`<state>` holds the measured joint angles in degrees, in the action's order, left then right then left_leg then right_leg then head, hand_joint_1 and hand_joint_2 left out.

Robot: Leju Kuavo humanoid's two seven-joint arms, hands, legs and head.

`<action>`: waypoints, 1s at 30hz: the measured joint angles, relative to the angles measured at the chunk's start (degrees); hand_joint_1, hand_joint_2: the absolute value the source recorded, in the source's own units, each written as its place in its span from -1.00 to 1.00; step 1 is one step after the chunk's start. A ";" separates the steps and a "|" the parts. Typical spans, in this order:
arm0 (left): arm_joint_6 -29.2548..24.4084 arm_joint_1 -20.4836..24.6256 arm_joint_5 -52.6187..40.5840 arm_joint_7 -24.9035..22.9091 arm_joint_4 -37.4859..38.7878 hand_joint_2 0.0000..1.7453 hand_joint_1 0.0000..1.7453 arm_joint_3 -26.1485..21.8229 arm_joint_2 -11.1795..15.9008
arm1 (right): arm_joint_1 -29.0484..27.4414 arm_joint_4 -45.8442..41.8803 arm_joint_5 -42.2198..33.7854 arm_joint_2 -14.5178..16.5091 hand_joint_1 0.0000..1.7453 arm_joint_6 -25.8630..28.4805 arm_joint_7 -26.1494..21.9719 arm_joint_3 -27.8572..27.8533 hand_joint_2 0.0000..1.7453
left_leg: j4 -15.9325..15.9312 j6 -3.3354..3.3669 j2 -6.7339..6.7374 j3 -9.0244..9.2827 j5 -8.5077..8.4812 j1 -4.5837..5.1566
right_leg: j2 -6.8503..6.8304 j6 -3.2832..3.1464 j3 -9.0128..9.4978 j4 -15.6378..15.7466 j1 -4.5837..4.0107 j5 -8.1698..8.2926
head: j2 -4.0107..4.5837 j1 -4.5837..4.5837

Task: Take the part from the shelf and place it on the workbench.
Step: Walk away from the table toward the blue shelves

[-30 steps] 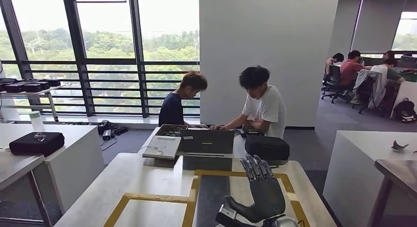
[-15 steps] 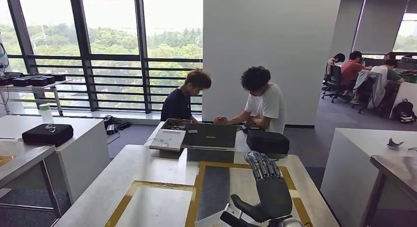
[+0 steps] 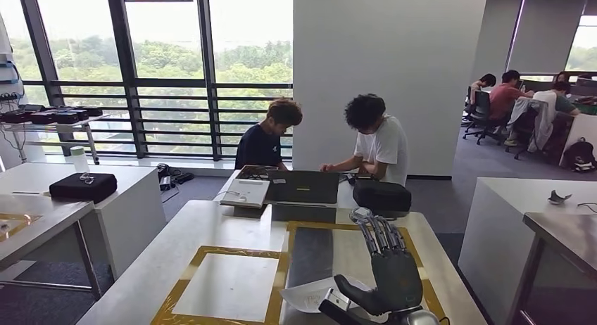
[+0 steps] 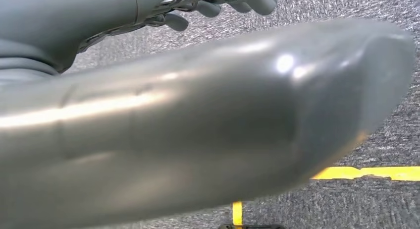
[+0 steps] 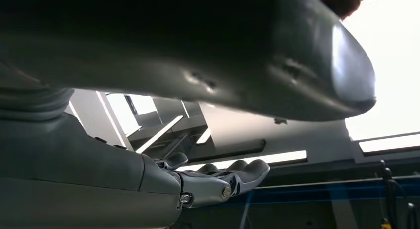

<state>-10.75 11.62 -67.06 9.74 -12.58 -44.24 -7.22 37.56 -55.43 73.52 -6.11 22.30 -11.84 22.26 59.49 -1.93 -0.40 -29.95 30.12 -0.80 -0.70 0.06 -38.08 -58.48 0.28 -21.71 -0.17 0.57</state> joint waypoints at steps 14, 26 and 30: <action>0.57 0.39 -0.35 -0.09 -0.07 -1.00 -1.00 0.00 0.09 | -1.58 -1.39 -0.21 -0.52 -1.00 0.27 0.24 -1.13 -1.00 | -0.24 2.45 0.24 -8.10 -7.60 0.32 | 0.64 -0.60 7.63 -1.15 -0.93 -7.68 | 0.00 0.44; 0.64 0.41 -0.49 -0.33 -0.02 -1.00 -1.00 0.00 0.54 | -1.51 -1.92 -0.09 -0.60 -1.00 -0.47 0.00 -1.36 -1.00 | 11.75 -1.05 0.24 -8.31 -0.57 -0.46 | 0.06 -1.29 2.09 1.69 0.09 -1.11 | 0.00 0.22; 0.66 0.51 -0.54 -0.49 -0.02 -1.00 -1.00 0.02 0.50 | -0.63 -1.80 0.02 -0.58 -1.00 -0.80 -0.62 -1.38 -1.00 | 0.66 -0.62 0.02 -0.71 -0.02 -0.51 | 0.01 0.07 -0.37 0.00 0.04 0.26 | 0.00 0.10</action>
<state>-10.10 12.12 -67.60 9.25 -12.60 -44.22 -6.73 36.93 -57.23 73.54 -6.69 21.51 -12.46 20.87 60.15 -2.54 -0.38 -30.65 30.10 -1.31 -0.70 0.14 -38.45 -58.47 0.32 -21.45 -0.17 0.67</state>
